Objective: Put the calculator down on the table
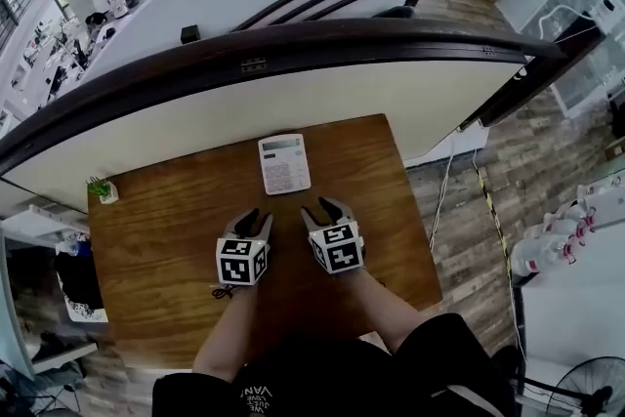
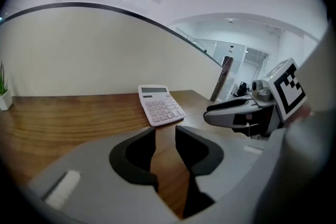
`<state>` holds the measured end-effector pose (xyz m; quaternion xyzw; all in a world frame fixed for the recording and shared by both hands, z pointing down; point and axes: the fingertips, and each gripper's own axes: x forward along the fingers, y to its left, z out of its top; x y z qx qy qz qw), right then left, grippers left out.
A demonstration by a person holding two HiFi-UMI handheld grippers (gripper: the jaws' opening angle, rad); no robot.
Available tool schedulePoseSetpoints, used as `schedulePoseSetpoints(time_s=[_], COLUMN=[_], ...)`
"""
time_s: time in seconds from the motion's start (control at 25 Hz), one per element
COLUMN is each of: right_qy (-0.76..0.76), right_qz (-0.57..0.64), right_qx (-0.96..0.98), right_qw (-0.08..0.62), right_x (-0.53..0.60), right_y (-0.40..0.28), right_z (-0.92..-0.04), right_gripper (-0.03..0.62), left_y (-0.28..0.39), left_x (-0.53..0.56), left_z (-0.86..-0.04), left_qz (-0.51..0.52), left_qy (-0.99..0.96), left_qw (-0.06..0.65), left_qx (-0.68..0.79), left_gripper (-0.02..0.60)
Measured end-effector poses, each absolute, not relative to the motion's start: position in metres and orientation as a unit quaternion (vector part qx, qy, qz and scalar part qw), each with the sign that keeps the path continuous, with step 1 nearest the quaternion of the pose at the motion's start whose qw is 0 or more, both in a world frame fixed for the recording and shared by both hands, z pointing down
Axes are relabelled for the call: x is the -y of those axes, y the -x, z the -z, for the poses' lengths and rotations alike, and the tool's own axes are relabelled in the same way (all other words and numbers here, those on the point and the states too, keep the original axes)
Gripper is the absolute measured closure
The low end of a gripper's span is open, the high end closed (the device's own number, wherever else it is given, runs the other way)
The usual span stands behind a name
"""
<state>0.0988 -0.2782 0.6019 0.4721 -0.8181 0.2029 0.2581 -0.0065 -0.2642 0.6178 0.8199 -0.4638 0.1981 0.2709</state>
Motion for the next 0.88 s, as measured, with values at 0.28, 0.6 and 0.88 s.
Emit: schedulePoseSetpoints(time_s=[0.28, 0.6, 0.88], right_qy=[-0.519, -0.542, -0.556], right_qz=[-0.201, -0.202, -0.208], right_qx=[0.798, 0.792, 0.784], right_qw=[0.232, 0.197, 0.181], right_x=[0.238, 0.189, 0.147], right_y=[-0.097, -0.080, -0.068], right_z=[-0.579, -0.557, -0.548], right_gripper=[0.508, 0.553, 0.565], left_y=[0.030, 0.044, 0.056], left_x=[0.227, 0.184, 0.143], left_z=[-0.592, -0.565, -0.559], left_qz=[-0.178, -0.127, -0.140], left_qy=[-0.842, -0.873, -0.888], left_qw=[0.249, 0.241, 0.236], left_qx=[0.444, 0.405, 0.370], left_gripper=[0.532, 0.565, 0.566])
